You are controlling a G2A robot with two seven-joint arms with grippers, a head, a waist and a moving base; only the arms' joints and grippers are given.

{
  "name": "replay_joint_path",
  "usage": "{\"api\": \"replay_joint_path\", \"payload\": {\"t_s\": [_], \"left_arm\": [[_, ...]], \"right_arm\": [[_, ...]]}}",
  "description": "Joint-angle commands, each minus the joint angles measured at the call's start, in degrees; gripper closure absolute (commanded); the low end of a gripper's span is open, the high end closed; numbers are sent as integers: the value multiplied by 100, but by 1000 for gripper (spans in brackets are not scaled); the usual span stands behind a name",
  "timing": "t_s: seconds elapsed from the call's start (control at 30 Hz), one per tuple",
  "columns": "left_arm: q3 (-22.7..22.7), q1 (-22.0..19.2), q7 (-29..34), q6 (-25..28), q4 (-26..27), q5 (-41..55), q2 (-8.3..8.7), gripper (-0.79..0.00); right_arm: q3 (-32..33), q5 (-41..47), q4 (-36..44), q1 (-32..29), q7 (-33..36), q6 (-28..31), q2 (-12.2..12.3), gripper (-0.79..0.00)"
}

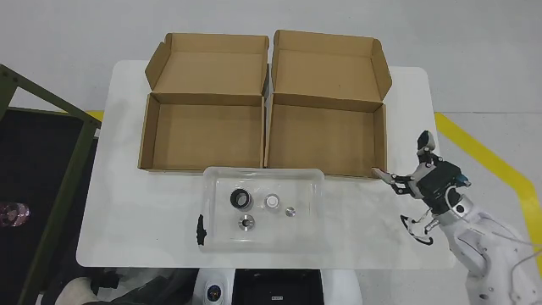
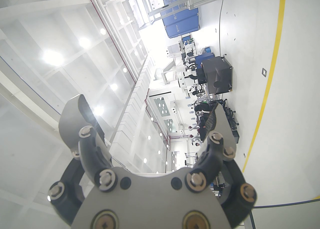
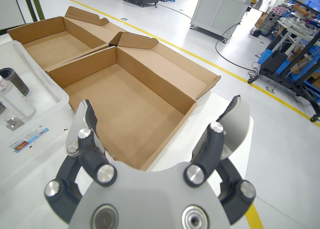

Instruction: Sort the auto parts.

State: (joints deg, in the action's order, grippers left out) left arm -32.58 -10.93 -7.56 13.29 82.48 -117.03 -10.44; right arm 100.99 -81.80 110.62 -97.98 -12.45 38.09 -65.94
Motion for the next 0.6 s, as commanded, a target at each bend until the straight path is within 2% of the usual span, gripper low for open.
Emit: {"api": "replay_joint_path", "payload": {"t_s": [0.0,0.27,0.57], "left_arm": [[0,0,0,0,0,0,0,-785],[0,0,0,0,0,0,0,-785],[0,0,0,0,0,0,0,-785]], "right_arm": [[-46,-17,87,48,116,226,20,-785],[-451,149,566,287,899,1096,88,-785],[-1483,14,801,829,1987,1595,118,-785]]}}
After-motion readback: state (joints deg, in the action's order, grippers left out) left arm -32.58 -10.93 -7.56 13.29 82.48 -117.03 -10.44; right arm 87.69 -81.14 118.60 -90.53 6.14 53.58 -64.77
